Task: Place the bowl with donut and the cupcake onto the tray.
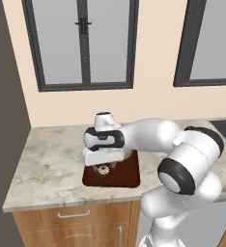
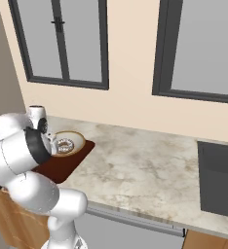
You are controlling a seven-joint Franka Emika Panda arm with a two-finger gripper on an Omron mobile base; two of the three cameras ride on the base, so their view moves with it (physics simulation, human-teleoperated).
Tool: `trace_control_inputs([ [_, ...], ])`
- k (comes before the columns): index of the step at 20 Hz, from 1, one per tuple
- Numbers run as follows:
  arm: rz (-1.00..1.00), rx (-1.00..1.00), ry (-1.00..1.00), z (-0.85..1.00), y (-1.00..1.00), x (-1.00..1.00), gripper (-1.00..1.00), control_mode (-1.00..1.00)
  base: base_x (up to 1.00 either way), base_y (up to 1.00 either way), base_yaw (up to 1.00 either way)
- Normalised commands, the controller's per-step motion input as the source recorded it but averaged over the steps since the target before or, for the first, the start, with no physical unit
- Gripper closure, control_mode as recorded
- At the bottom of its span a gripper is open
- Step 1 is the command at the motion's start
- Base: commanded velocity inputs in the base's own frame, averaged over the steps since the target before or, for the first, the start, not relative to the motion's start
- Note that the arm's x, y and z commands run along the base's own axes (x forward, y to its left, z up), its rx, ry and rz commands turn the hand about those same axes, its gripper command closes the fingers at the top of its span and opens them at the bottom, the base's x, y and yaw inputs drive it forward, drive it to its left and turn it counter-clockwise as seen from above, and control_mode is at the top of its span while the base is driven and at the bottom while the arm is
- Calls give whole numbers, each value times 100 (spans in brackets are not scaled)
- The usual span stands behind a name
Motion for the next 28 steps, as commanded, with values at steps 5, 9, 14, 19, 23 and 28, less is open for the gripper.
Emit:
trace_control_inputs([
  [5,-2,10,-1,54,-28,-62,-100,-100,0,0,0],
  [9,-1,6,-3,52,-34,-61,-100,-100,0,0,0],
  [14,-2,0,-1,48,-47,-54,-100,-100,0,0,0],
  [19,-3,0,-2,35,-61,-45,-100,-100,0,0,0],
  [23,-5,0,-2,27,-68,-45,-100,-100,0,0,0],
  [28,-6,0,-5,19,-52,-41,-100,-100,0,0,0],
])
